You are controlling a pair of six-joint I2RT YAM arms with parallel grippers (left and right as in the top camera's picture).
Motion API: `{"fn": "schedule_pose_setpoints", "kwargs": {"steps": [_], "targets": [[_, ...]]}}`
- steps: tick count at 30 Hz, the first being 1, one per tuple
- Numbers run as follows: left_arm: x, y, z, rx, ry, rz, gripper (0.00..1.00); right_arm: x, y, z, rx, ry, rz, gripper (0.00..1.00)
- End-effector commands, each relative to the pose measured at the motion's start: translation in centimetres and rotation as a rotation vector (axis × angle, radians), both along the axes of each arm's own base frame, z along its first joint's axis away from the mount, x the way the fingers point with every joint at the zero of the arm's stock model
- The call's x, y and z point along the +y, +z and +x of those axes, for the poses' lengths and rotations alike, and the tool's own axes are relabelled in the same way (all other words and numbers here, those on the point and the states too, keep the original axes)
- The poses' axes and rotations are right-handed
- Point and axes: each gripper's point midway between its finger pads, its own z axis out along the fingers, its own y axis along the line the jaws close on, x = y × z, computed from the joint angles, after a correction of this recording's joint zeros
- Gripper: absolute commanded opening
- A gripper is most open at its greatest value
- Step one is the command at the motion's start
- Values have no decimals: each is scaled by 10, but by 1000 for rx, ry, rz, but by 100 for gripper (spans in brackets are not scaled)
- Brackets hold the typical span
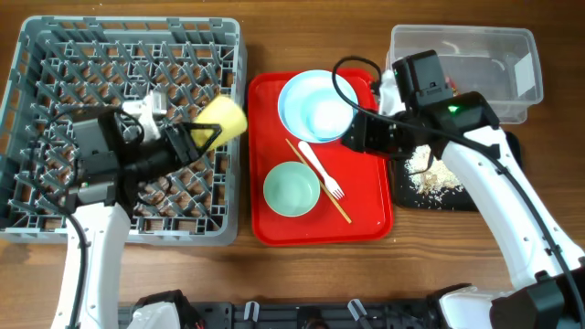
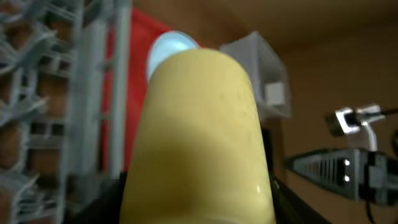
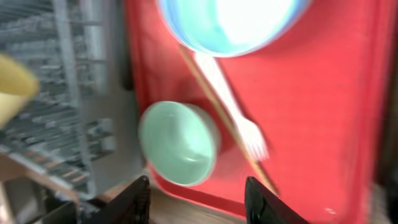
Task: Sort waste into correct bins and load items into the dishwasher rack
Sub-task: 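Place the yellow cup into the dish rack with the left gripper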
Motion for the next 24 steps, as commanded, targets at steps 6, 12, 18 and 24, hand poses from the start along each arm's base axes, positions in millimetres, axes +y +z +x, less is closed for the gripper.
{"fn": "schedule_pose_setpoints", "kwargs": {"steps": [6, 12, 18, 24], "targets": [[102, 15, -29, 255, 356, 590, 4, -71, -3, 0, -12, -91, -201, 50], [129, -15, -66, 488, 386, 756, 4, -74, -4, -1, -8, -95, -217, 52], [132, -46, -62, 617, 339, 769, 5, -74, -4, -3, 3, -95, -219, 52], [133, -72, -56, 701, 301, 769, 100, -74, -5, -5, 9, -94, -220, 56]]}}
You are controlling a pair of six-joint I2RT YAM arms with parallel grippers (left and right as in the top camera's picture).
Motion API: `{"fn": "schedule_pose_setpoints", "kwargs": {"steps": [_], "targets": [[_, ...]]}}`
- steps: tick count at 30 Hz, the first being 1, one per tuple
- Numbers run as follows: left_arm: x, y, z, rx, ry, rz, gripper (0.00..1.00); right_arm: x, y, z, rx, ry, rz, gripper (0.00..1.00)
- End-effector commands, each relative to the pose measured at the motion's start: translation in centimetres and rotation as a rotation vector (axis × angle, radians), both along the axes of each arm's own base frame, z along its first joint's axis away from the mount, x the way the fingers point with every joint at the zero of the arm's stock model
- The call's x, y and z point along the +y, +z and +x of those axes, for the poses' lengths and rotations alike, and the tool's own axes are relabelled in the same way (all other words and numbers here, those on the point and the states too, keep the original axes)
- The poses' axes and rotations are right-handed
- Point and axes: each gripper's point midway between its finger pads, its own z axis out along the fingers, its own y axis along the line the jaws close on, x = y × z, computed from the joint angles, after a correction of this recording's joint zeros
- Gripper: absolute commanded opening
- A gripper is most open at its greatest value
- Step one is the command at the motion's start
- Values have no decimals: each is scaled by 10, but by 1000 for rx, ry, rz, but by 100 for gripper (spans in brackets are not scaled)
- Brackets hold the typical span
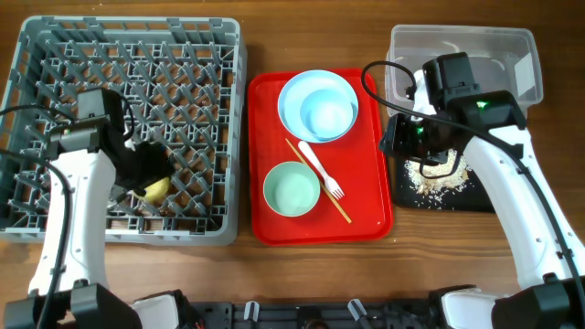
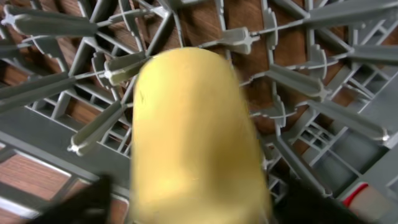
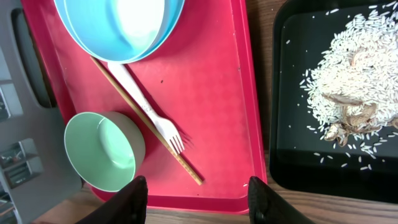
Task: Sort waste into correct bins and load items into the dishwasher rack
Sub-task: 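Place the yellow cup into the dish rack with the left gripper, then grasp the green bowl with the left gripper and place it in the rack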
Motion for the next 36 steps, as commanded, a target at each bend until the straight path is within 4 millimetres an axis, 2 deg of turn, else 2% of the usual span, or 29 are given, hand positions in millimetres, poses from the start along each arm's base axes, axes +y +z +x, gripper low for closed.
{"fn": "schedule_pose_setpoints", "kwargs": {"steps": [1, 2, 3, 6, 8, 10, 12, 13, 15, 18, 22, 23, 25, 26, 27, 28, 29, 30, 32, 34, 36], "targets": [[5, 1, 8, -11, 1, 18, 100, -3, 8, 0, -28, 7, -13, 71], [5, 4, 13, -35, 14, 14, 100, -2, 8, -1, -26, 8, -7, 88], [4, 9, 17, -56, 14, 10, 100, -2, 8, -2, -22, 8, -8, 97], [-19, 38, 39, -186, -45, -59, 100, -5, 6, -10, 8, 28, -20, 100], [-64, 61, 52, -303, -189, -96, 100, -18, 8, -10, 14, -44, -32, 100], [-111, 69, 55, -348, -330, -144, 100, -36, 17, -8, -9, -142, -30, 100], [-188, 77, 47, -384, -535, -322, 100, -55, 28, -8, -34, -219, 16, 100], [-216, 79, 44, -401, -610, -371, 100, -62, 28, -10, -27, -243, 14, 100], [-259, 64, 35, -369, -736, -371, 91, -71, 26, -14, -13, -248, 6, 100], [-302, 14, 9, -206, -862, -358, 81, -71, 26, -14, -18, -225, 0, 100], [-330, -54, -17, -8, -946, -321, 65, -71, 26, -14, -19, -219, -2, 100], [-334, -69, -20, 24, -961, -297, 56, -71, 26, -14, -20, -215, -3, 100], [-331, -91, -22, 55, -978, -217, 47, -71, 26, -14, -24, -200, -7, 100], [-327, -96, -19, 52, -981, -169, 33, -71, 26, -14, -24, -200, -8, 100], [-324, -97, -16, 43, -983, -136, 23, -71, 26, -14, -24, -200, -8, 100], [-322, -97, -14, 37, -981, -118, 19, -71, 26, -14, -24, -200, -8, 100], [-322, -97, -14, 37, -980, -117, 8, -71, 26, -14, -24, -200, -7, 99], [-322, -97, -13, 36, -980, -118, 4, -71, 26, -14, -24, -200, -7, 100], [-323, -92, -12, 28, -981, -120, 4, -71, 26, -15, -22, -200, -10, 100], [-328, -70, -6, -6, -981, -130, 4, -71, 26, -15, -21, -200, -10, 100], [-334, -30, 3, -75, -979, -147, 4, -71, 26, -15, -20, -200, -10, 100]]}}
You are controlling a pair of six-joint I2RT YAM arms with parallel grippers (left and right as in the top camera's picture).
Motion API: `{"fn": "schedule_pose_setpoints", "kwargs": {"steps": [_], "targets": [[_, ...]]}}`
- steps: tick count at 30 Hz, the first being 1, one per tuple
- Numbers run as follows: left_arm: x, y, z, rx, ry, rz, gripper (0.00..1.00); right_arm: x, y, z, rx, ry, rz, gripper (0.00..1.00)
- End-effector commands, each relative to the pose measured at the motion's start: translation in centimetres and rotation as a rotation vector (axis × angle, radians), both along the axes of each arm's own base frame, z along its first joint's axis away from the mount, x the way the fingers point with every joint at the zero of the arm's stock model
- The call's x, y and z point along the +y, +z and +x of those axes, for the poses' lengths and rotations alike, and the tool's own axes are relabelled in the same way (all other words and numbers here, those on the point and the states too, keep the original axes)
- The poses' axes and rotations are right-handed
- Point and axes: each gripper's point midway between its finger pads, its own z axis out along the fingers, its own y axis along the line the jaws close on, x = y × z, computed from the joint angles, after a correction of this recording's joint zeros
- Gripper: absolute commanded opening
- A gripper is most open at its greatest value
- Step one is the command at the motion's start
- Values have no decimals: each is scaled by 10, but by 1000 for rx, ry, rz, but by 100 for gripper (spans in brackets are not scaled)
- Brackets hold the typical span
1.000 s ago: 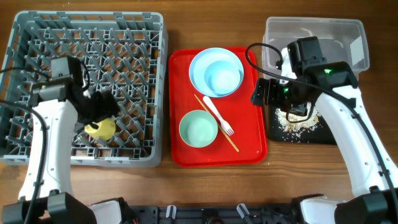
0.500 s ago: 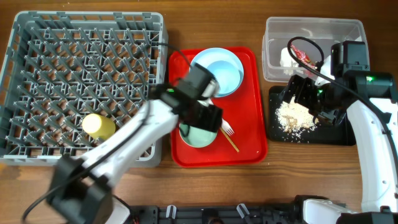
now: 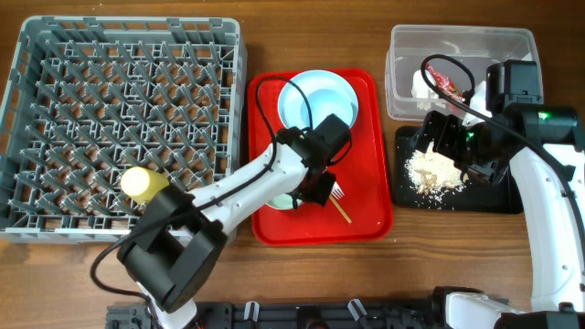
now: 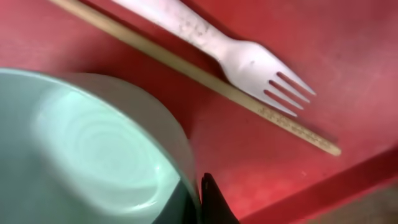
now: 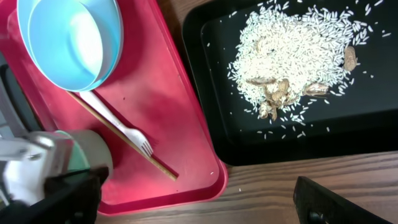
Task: Sort waste into correct bins and load items into the dishwasher rack
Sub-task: 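Grasp the green bowl with the left gripper and place it in the rack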
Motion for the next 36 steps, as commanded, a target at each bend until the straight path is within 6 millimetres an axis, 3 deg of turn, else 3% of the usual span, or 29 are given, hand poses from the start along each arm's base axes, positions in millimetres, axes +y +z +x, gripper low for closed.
{"fn": "schedule_pose_setpoints", "kwargs": {"steps": [1, 3, 5, 7, 9, 13, 16, 23, 27, 28, 30, 32, 35, 36], "targets": [[-15, 74, 23, -118, 5, -125, 4, 0, 5, 0, -20, 16, -1, 100], [-2, 119, 40, -205, 35, -192, 4, 0, 5, 0, -20, 17, -2, 100], [22, 149, 55, -270, 108, -242, 4, 0, 5, 0, -19, 28, -4, 100], [56, 190, 68, -292, 95, -423, 4, 0, 5, -1, -20, 37, -6, 100], [76, 202, 77, -285, 107, -518, 4, 0, 5, -1, -20, 38, -7, 100], [136, 220, 101, -252, 157, -810, 4, 0, 5, -1, -21, 40, -7, 100], [165, 211, 115, -223, 210, -919, 4, 0, 5, -1, -21, 40, -7, 100], [219, 144, 144, -37, 453, -1045, 4, 0, 5, 0, -21, 40, -8, 100], [259, 113, 133, 53, 628, -969, 4, 0, 5, 0, -25, 40, -8, 100], [278, 98, 122, 85, 689, -861, 13, 0, 6, 1, -27, 40, -8, 100], [304, 82, 109, 104, 754, -745, 16, 0, 6, 2, -30, 39, -8, 100], [318, 83, 104, 107, 802, -752, 37, 0, 6, 1, -29, 40, -8, 100], [333, 83, 96, 116, 859, -754, 98, 0, 6, 1, -29, 39, -8, 100], [337, 83, 95, 126, 902, -759, 100, 0, 6, 1, -29, 40, -8, 100]]}}
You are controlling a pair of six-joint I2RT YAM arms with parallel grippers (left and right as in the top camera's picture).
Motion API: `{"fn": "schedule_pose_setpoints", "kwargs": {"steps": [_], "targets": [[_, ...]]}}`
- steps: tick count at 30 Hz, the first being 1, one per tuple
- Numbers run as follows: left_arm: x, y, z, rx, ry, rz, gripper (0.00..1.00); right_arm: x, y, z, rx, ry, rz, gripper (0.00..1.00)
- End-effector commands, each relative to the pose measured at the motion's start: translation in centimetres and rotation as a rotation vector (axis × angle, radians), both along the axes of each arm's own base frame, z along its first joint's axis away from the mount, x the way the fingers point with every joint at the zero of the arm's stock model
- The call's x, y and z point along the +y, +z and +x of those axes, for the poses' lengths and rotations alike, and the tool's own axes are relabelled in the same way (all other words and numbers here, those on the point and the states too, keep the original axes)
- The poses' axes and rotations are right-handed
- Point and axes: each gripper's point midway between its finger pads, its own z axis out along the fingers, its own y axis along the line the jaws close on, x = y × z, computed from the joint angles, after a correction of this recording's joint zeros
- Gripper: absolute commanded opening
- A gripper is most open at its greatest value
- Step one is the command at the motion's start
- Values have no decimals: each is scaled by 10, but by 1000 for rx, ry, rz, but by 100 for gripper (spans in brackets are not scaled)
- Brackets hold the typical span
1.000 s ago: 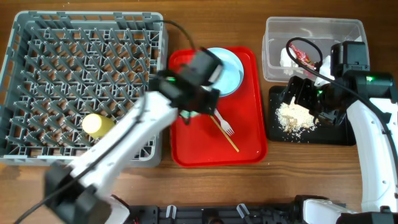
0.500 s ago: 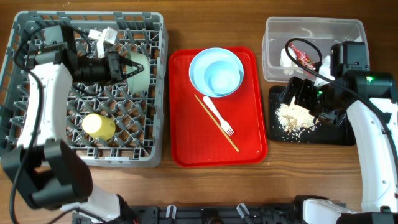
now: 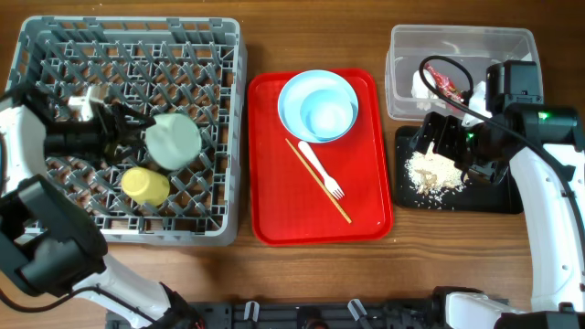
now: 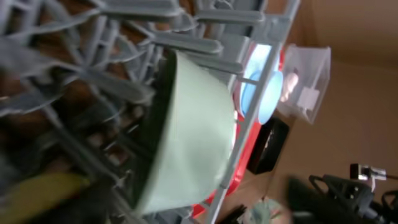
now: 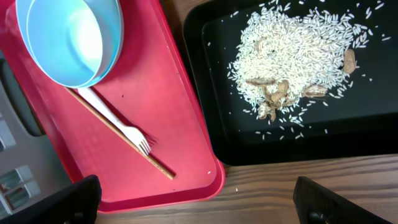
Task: Sort waste into correct bins and load items into the dishwasher rack
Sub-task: 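Grasp the green bowl with the left gripper and place it in the rack, then grasp the light-blue bowl with the left gripper and place it in the rack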
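Observation:
A pale green bowl (image 3: 175,139) is tipped on its side among the pegs of the grey dishwasher rack (image 3: 55,228), and my left gripper (image 3: 144,139) is shut on it. The left wrist view shows the bowl (image 4: 193,130) close up between rack pegs. A yellow cup (image 3: 144,185) sits in the rack just in front of it. On the red tray (image 3: 366,215) lie two stacked blue bowls (image 3: 317,105), a white fork (image 3: 320,170) and a chopstick (image 5: 118,134). My right gripper (image 5: 196,194) hangs wide open over the black tray's left edge.
A black tray (image 3: 484,196) holds spilled rice and scraps (image 5: 292,56). Behind it a clear bin (image 3: 521,68) contains a wrapper (image 3: 439,78). Bare wooden table lies in front of the trays.
The green bowl has gone from the red tray to the rack, still in my left gripper, which now reaches in from the left. The right arm has not moved.
My left gripper held the yellow cup over the rack's right side, then low in the rack's front left. Then the cup stood alone and the gripper was at the green bowl on the tray. Now the bowl is in the rack. My right gripper went from red tray to rice.

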Motion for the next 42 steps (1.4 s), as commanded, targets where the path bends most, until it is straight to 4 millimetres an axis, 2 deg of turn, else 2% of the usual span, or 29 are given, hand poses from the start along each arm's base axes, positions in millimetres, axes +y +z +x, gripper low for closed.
{"fn": "schedule_pose_setpoints", "kwargs": {"steps": [1, 4, 6, 8, 10, 11, 12, 13, 16, 19, 20, 21, 23, 25, 26, 28, 29, 31, 33, 37, 40, 42], "targets": [[14, -5, -4, 55, 61, 2, 100, 0, 6, 2, -25, 15, -1, 100], [2, 22, 4, -47, 44, -15, 100, 0, 6, 2, -25, 15, -1, 100], [-20, 56, 11, -190, -28, 64, 100, 0, 6, 2, -26, 15, -1, 100], [-61, 93, 21, -354, -130, 154, 100, 0, 6, 2, -26, 15, -1, 100], [-98, 109, 29, -431, -200, 246, 100, -1, 6, 2, -26, 15, -2, 100], [-126, 112, 33, -467, -255, 297, 100, -3, 5, 2, -23, 9, -17, 100], [-148, 111, 36, -490, -296, 334, 100, -7, 4, 0, -16, -1, -37, 100], [-179, 105, 41, -533, -370, 407, 100, -17, 1, -4, 13, -54, -84, 100], [-256, 85, 52, -648, -509, 594, 100, -42, -3, -19, 84, -186, -210, 100], [-321, 50, 54, -706, -615, 650, 100, -44, -3, -20, 92, -195, -221, 100], [-348, 29, 52, -715, -668, 637, 100, -44, -3, -20, 92, -195, -221, 100], [-360, 14, 51, -711, -693, 633, 100, -44, -3, -21, 93, -194, -221, 100], [-375, -17, 49, -682, -738, 633, 98, -44, -3, -21, 92, -192, -222, 100], [-373, -58, 52, -617, -759, 702, 95, -45, -3, -21, 92, -191, -222, 100], [-369, -72, 52, -587, -767, 725, 92, -45, -3, -21, 92, -191, -222, 100], [-361, -92, 46, -524, -796, 754, 78, -45, -3, -20, 88, -192, -222, 100], [-355, -96, 40, -490, -809, 772, 62, -45, -3, -18, 82, -193, -221, 100], [-350, -99, 36, -466, -818, 784, 52, -45, -3, -17, 78, -194, -221, 100], [-347, -100, 35, -456, -820, 798, 29, -45, -3, -17, 78, -193, -221, 100], [-348, -98, 36, -461, -817, 797, 5, -45, -3, -17, 78, -193, -221, 100], [-349, -88, 38, -483, -806, 792, 4, -45, -3, -17, 79, -193, -221, 100], [-351, -64, 40, -532, -780, 781, 4, -45, -3, -18, 80, -193, -221, 100]]}}
